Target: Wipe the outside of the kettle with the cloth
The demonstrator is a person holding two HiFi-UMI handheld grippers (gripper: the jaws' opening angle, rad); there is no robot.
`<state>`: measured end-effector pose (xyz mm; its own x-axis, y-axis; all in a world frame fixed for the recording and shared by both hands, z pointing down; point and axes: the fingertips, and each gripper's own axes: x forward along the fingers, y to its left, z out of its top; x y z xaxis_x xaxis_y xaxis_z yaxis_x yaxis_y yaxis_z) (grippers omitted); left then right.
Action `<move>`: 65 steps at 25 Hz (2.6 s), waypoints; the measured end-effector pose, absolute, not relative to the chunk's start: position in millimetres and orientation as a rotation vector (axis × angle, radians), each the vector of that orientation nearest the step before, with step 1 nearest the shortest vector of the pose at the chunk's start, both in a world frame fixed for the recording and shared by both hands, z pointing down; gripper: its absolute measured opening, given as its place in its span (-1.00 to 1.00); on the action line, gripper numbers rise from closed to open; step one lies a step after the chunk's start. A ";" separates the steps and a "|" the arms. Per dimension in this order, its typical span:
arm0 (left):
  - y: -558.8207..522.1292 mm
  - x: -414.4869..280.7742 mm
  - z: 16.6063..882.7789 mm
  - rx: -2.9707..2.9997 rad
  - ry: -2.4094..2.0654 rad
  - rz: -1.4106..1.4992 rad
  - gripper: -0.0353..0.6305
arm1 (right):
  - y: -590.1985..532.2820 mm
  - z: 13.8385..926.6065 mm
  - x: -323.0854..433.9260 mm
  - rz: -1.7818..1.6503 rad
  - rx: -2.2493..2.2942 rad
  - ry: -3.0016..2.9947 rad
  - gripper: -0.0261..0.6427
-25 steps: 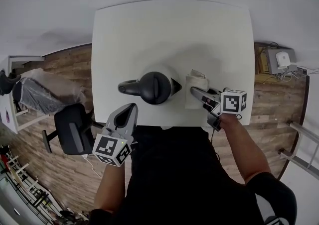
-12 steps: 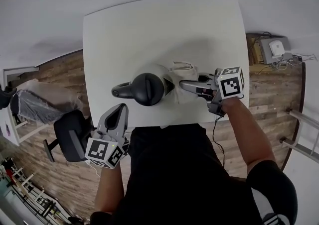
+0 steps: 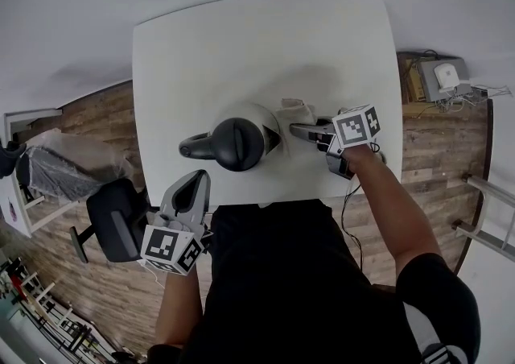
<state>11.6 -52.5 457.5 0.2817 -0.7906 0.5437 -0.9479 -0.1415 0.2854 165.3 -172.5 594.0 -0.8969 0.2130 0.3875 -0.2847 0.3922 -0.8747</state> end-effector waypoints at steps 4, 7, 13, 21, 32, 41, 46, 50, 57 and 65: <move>-48.1 10.2 461.2 1.965 -1.550 0.351 -0.88 | -173.5 584.4 164.0 1.467 0.035 -2.223 -0.64; -47.4 4.8 461.3 1.958 -1.561 0.356 -0.87 | -178.1 535.6 156.8 1.280 -0.087 -2.312 -0.64; -54.1 5.0 462.1 1.976 -1.551 0.321 -0.88 | -190.6 425.6 131.5 0.655 -0.256 -2.495 -0.64; -54.0 -11.2 472.1 2.006 -1.550 0.365 -0.88 | -195.1 471.9 98.8 0.405 -0.270 -2.317 -0.64; -55.2 -53.4 494.3 1.948 -1.529 0.334 -0.88 | -218.3 562.4 76.6 0.529 -0.238 -2.112 -0.64; -63.5 -71.9 507.9 1.944 -1.480 0.308 -0.88 | -228.5 585.6 77.2 0.584 -0.173 -2.053 -0.64; -65.1 -78.7 515.1 1.960 -1.434 0.322 -0.88 | -222.5 484.2 75.4 0.434 -0.238 -2.202 -0.64; -72.0 -78.6 514.6 1.978 -1.410 0.318 -0.87 | -198.9 421.1 65.4 0.090 -0.416 -2.180 -0.64; -67.6 -84.5 515.8 1.979 -1.403 0.302 -0.87 | -181.4 431.0 49.5 -0.242 -0.577 -1.965 -0.64; -52.8 -92.9 525.3 1.926 -1.429 0.281 -0.87 | -190.2 495.9 27.2 -0.167 -0.637 -1.889 -0.64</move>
